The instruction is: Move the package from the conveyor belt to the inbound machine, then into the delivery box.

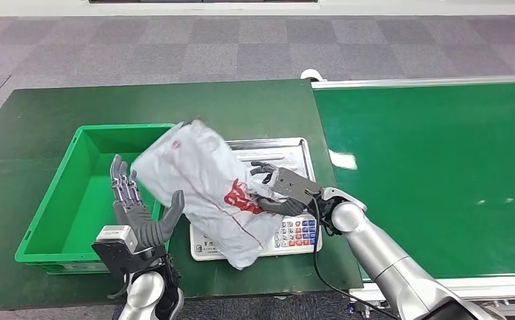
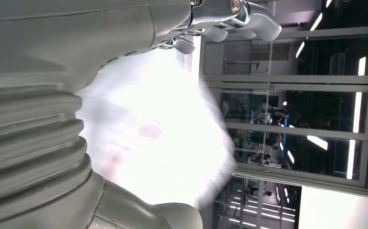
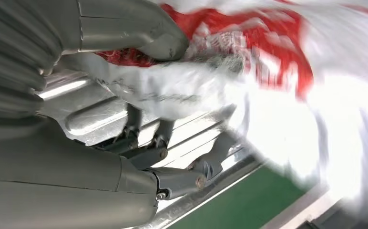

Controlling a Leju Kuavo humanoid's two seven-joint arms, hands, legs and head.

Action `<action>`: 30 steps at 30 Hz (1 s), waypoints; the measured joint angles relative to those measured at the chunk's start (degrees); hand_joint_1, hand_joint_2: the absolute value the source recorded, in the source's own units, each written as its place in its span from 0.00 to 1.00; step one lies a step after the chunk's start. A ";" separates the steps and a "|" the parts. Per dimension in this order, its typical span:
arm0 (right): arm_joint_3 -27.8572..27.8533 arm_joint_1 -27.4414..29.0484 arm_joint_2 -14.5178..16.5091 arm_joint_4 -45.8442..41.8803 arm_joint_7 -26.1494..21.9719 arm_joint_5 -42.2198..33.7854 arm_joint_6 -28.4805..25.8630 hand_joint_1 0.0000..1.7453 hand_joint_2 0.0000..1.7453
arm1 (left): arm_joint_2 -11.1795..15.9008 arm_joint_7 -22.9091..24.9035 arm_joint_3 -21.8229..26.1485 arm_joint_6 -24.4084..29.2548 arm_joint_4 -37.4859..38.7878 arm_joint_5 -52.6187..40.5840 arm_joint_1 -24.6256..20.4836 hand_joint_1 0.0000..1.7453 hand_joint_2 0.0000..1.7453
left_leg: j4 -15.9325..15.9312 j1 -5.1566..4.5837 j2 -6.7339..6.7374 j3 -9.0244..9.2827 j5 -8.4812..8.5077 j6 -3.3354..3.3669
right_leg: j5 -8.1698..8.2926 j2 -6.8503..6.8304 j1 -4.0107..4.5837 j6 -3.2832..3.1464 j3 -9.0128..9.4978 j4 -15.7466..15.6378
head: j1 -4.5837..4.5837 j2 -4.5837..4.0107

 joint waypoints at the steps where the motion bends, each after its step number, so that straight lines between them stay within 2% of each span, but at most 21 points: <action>1: 0.00 0.06 -0.04 -0.38 -0.01 -0.05 0.02 0.00 1.00 | 0.00 0.00 0.00 0.00 0.02 -0.01 0.00 0.00 1.00 | 0.00 0.00 0.01 0.00 0.00 0.00 | 0.00 0.00 0.00 0.00 0.00 0.00 | 0.00 0.00; 11: 0.00 0.41 -0.11 -2.38 0.38 -0.12 -0.15 0.00 1.00 | 0.00 0.00 0.00 0.00 0.04 -0.03 0.00 0.00 1.00 | 0.00 0.00 0.00 0.00 0.00 0.00 | 0.00 0.01 0.00 -0.01 0.00 0.00 | 0.00 0.00; 16: -0.24 1.19 -0.19 -3.77 1.00 0.04 -2.50 0.00 1.00 | 0.00 0.00 0.00 0.00 0.14 -0.05 0.03 0.00 1.00 | 0.00 0.00 0.00 0.00 0.00 0.00 | 0.00 0.00 0.00 -0.01 0.00 0.00 | 0.00 0.00; 19: -1.14 1.89 -0.27 -5.16 0.53 1.46 -7.61 0.00 1.00 | 0.00 0.00 0.00 0.02 0.13 -0.19 0.13 0.00 1.00 | 0.00 0.00 -0.01 -0.01 0.00 0.00 | 0.00 0.00 0.00 0.00 0.00 0.00 | 0.00 0.00; 22: -3.23 3.20 -0.22 -8.10 -3.46 3.24 -17.69 0.00 1.00 | 0.00 0.00 0.00 0.01 -0.04 -0.51 0.42 0.00 1.00 | 0.00 0.00 -0.02 -0.02 0.00 0.00 | 0.00 -0.01 0.00 -0.01 0.00 0.00 | 0.00 0.00; 24: -5.14 4.19 -0.13 -10.66 -6.43 3.01 -22.35 0.00 1.00 | -0.01 0.00 0.00 -0.20 -0.14 -0.67 0.52 0.00 1.00 | 0.00 0.00 -0.02 -0.02 0.00 0.00 | 0.00 -0.01 0.00 0.00 -0.01 0.00 | 0.00 0.00; 30: -12.23 10.60 0.49 -20.21 -15.67 -1.73 -28.98 0.00 1.00 | -0.02 0.00 0.00 -1.84 0.41 -1.16 0.36 0.00 1.00 | 0.00 0.00 -0.09 -0.03 -0.02 0.01 | -0.03 -0.09 0.00 0.01 0.00 -0.03 | 0.00 0.00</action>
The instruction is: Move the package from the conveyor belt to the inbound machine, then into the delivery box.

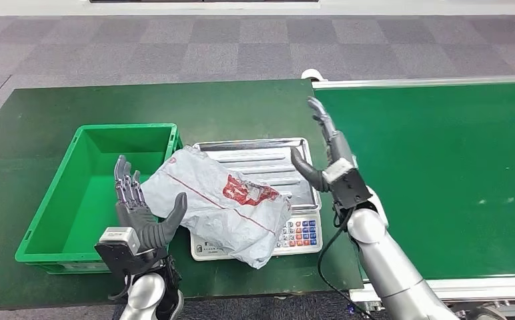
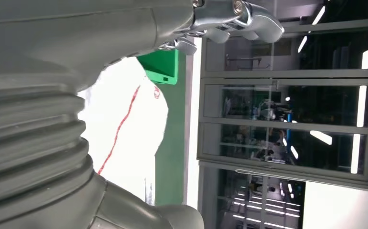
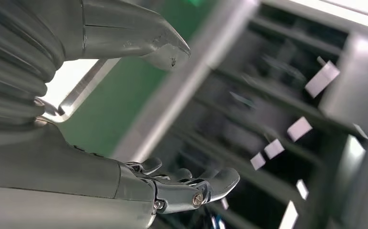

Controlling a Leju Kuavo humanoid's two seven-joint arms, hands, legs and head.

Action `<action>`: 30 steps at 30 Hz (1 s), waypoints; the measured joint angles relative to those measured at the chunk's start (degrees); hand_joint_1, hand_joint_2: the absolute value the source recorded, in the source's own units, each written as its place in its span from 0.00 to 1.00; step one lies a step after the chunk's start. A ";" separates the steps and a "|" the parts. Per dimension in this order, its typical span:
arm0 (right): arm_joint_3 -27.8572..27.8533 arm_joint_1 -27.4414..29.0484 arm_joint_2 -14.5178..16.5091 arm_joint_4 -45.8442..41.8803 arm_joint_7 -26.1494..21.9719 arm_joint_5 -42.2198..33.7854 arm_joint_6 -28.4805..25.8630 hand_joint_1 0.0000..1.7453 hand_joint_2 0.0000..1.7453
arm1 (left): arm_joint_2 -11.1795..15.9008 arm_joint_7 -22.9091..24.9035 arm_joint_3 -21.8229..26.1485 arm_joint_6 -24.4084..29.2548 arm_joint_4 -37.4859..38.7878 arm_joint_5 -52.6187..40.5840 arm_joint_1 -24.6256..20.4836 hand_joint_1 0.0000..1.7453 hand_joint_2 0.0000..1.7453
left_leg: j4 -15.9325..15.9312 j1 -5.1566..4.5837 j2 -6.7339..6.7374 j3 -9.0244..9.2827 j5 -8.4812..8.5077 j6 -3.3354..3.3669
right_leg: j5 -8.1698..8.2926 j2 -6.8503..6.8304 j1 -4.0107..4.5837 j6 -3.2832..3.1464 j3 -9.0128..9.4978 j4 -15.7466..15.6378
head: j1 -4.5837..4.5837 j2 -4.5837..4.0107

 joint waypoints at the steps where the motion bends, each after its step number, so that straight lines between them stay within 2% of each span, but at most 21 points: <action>1: -1.48 1.62 0.19 -1.62 -1.12 -0.64 -0.72 0.00 1.00 | 0.00 0.00 0.00 -0.28 0.21 -0.19 -0.02 0.00 1.00 | 0.00 0.00 -0.01 -0.01 -0.01 0.01 | -0.01 -0.01 0.00 0.00 0.00 0.00 | 0.00 0.00; 5: -6.56 7.27 1.09 -6.44 -3.93 -3.29 -2.37 0.00 1.00 | 0.04 0.13 -0.08 -3.08 1.62 0.32 -0.36 0.00 1.00 | 0.00 -0.01 0.02 -0.01 -0.08 0.00 | -0.02 0.00 -0.01 0.02 -0.02 -0.01 | 0.00 0.00; 10: -13.62 12.12 3.27 -8.36 -4.72 -6.37 -6.24 0.00 1.00 | 0.47 3.12 -0.18 -13.30 5.86 4.23 -1.80 0.00 1.00 | 0.00 -0.01 0.03 0.00 -0.08 0.00 | -0.02 0.00 -0.01 0.02 0.00 -0.02 | 0.01 0.00; 13: -17.42 14.79 4.38 -8.24 -4.68 -6.96 -8.09 0.00 1.00 | 1.16 4.09 -0.18 -16.28 8.51 3.54 -2.69 0.00 1.00 | 0.00 -0.01 0.03 0.00 -0.08 0.00 | -0.02 0.01 -0.01 0.02 -0.01 -0.01 | 0.01 0.00; 21: -21.88 17.65 6.02 -7.83 -4.91 -6.82 -8.67 0.00 1.00 | 2.40 5.58 -0.30 -17.31 11.63 -0.83 -3.89 0.00 1.00 | 0.00 -0.01 0.08 -0.01 -0.08 -0.01 | -0.02 0.08 -0.01 0.01 -0.05 -0.01 | 0.00 0.00; 27: -23.24 17.99 6.95 -6.68 -5.73 -6.77 -7.11 0.00 1.00 | 3.83 9.08 -1.84 -17.64 14.29 -15.48 -7.07 0.00 1.00 | 0.00 -0.01 0.08 -0.01 -0.07 -0.01 | -0.01 0.08 -0.01 0.01 -0.03 0.00 | 0.00 0.00; 30: -23.44 17.96 7.21 -6.25 -5.87 -6.42 -6.04 0.00 1.00 | 4.49 13.33 -3.32 -14.22 16.16 -25.48 -9.10 0.00 1.00 | 0.00 -0.01 0.07 -0.01 -0.05 0.00 | 0.01 0.06 -0.01 0.00 -0.03 0.00 | 0.00 0.00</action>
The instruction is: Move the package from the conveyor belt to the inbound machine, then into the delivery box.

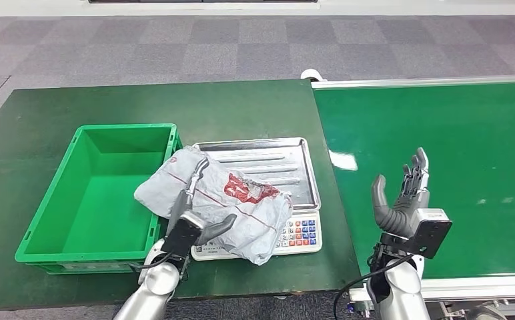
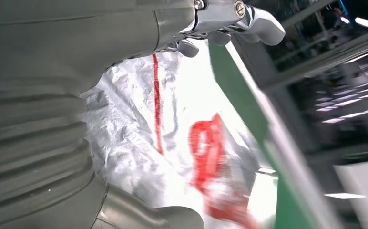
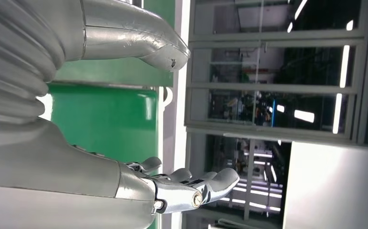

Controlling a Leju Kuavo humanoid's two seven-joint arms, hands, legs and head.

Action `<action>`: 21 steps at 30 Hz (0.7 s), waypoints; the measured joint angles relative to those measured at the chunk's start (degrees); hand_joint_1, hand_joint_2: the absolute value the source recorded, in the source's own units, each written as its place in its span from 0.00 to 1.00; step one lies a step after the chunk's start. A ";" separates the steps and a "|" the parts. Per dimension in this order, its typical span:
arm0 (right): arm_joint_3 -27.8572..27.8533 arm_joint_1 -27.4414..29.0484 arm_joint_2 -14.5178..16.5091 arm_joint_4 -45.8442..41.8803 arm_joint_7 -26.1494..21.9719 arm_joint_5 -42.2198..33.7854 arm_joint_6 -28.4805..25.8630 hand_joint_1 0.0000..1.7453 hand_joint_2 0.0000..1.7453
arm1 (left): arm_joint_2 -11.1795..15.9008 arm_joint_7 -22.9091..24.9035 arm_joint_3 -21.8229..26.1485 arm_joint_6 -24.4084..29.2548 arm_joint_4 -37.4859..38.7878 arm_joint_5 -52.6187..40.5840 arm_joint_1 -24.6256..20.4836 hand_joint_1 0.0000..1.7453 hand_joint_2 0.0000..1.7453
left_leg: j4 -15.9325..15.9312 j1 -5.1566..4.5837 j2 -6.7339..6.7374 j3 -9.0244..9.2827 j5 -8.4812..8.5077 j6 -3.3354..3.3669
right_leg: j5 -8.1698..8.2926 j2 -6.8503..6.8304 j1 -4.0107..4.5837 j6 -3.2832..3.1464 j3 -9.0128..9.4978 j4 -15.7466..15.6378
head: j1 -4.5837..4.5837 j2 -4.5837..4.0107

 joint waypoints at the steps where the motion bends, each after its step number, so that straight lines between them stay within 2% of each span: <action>1: -0.01 -0.02 0.10 0.11 0.01 0.25 0.49 0.00 1.00 | 0.24 2.36 -0.74 1.95 0.84 -4.87 -0.89 0.00 1.00 | 0.00 0.00 0.00 0.00 0.01 0.00 | 0.00 -0.01 0.00 0.00 0.01 0.00 | 0.00 0.00; 4: -0.01 -0.09 0.53 0.43 0.18 0.99 1.55 0.00 1.00 | 0.72 10.41 -2.93 6.30 3.47 -19.12 -3.53 0.00 1.00 | 0.00 0.00 -0.01 0.00 0.03 -0.02 | 0.01 -0.01 0.00 0.00 0.02 0.01 | 0.00 0.00; 7: -0.01 -0.26 0.87 0.74 0.39 1.45 1.85 0.00 1.00 | 0.90 16.81 -4.80 6.78 6.10 -29.28 -5.68 0.00 1.00 | 0.00 0.00 -0.01 0.01 0.04 -0.04 | 0.01 -0.01 0.00 0.00 0.03 0.01 | 0.00 0.00; 9: -0.01 -0.46 0.95 0.87 0.59 1.69 2.02 0.00 1.00 | 0.82 19.31 -5.50 6.07 7.71 -33.68 -6.72 0.00 1.00 | 0.00 0.00 -0.02 0.04 0.03 -0.03 | 0.00 -0.03 0.00 0.00 0.08 0.00 | 0.00 0.00; 13: -0.18 -0.69 1.06 0.93 1.36 2.15 2.72 0.00 1.00 | 0.62 21.26 -5.89 4.00 10.84 -37.25 -8.49 0.00 1.00 | -0.01 0.00 -0.06 0.17 0.01 0.06 | -0.06 -0.12 0.00 0.05 0.29 -0.02 | 0.00 0.00; 21: -0.50 -0.71 1.36 0.93 1.49 2.44 2.87 0.00 1.00 | 0.44 21.66 -5.96 3.23 13.88 -38.07 -10.24 0.00 1.00 | -0.03 0.00 -0.07 0.32 0.08 0.09 | -0.15 -0.17 0.00 -0.01 0.68 -0.07 | 0.00 0.00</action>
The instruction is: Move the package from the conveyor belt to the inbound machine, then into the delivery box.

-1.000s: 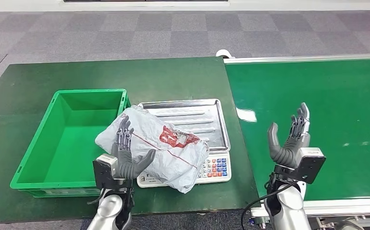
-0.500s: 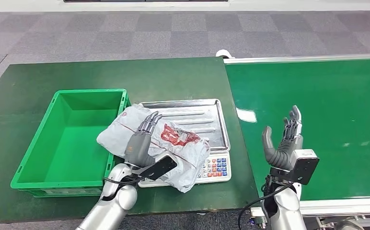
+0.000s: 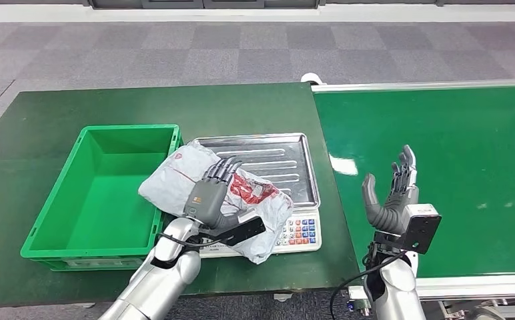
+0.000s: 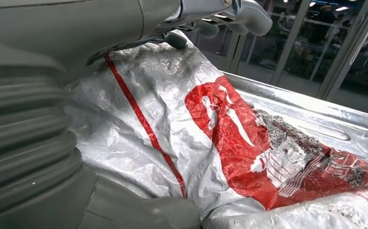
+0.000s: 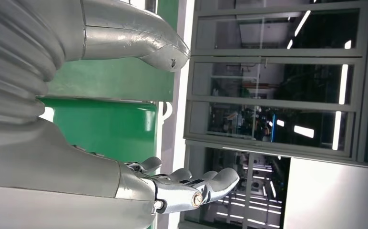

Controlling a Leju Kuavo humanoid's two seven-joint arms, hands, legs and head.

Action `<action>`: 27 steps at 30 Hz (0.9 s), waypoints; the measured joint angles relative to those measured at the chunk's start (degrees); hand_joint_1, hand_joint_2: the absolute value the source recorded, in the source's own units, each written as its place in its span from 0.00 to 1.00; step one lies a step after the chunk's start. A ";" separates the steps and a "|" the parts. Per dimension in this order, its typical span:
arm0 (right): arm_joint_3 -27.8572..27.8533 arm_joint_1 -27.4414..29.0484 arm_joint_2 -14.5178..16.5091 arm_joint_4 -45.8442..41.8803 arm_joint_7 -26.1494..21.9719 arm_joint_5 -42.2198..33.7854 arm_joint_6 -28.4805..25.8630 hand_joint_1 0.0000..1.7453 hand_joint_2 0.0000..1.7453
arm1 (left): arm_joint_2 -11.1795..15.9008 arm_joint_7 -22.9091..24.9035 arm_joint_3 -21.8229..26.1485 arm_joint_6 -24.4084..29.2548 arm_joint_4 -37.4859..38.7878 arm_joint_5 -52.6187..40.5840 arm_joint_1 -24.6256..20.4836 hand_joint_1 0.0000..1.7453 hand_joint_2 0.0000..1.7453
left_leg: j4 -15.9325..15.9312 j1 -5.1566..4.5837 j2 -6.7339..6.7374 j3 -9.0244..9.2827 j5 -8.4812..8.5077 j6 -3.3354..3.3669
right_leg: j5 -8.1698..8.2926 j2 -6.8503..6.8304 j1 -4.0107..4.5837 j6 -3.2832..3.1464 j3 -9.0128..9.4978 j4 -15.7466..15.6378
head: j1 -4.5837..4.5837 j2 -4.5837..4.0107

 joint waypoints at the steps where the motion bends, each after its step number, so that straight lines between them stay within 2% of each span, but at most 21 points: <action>1: -0.02 0.00 0.02 0.00 0.00 0.00 0.00 0.00 1.00 | -0.01 0.00 0.00 -0.01 0.17 -0.01 -0.09 0.00 1.00 | 0.00 0.00 0.00 0.06 0.04 0.00 | 0.05 0.00 0.00 0.00 0.01 0.00 | 0.00 0.00; 2: -0.05 0.00 0.03 0.00 0.00 0.00 0.00 0.00 1.00 | -0.02 0.00 0.00 -0.01 0.33 -0.02 -0.17 0.00 1.00 | 0.00 0.00 0.00 0.11 0.10 0.00 | 0.15 0.00 0.00 0.01 0.01 0.00 | 0.00 0.00; 3: -0.09 0.00 0.03 0.00 0.01 0.01 0.00 0.00 1.00 | -0.02 0.00 0.00 -0.04 0.45 -0.03 -0.23 0.08 1.00 | 0.00 0.00 0.00 0.17 0.15 0.01 | 0.25 0.00 0.00 0.01 0.02 0.00 | 0.00 0.00; 6: -0.32 0.00 0.07 0.00 0.15 0.24 0.28 0.00 1.00 | -0.04 -0.17 0.00 -0.58 0.65 0.10 -0.29 0.83 1.00 | 0.00 0.00 -0.01 0.25 0.18 0.03 | 0.38 -0.01 0.00 0.01 0.07 0.01 | 0.00 0.00; 7: -0.41 0.00 0.08 0.00 0.28 0.38 0.53 0.00 1.00 | -0.04 -0.43 0.00 -0.77 0.70 0.26 -0.17 1.00 1.00 | 0.00 0.00 -0.01 0.27 0.18 0.03 | 0.37 -0.01 0.00 0.01 0.09 0.01 | 0.00 0.00; 13: -0.92 0.05 0.27 0.00 0.65 1.04 1.62 0.00 1.00 | 0.01 -3.83 0.01 0.09 -0.08 3.46 1.63 1.00 1.00 | 0.00 0.00 0.03 0.27 0.21 0.02 | 0.40 0.03 0.00 -0.01 0.05 0.01 | 0.00 0.00; 27: -1.68 0.83 0.39 0.00 0.68 0.87 2.19 0.00 1.00 | 0.37 -6.02 0.14 -0.23 -4.92 7.08 4.28 1.00 1.00 | 0.00 0.00 0.06 0.07 0.04 -0.09 | 0.24 0.07 0.01 -0.08 -0.23 0.05 | 0.00 0.00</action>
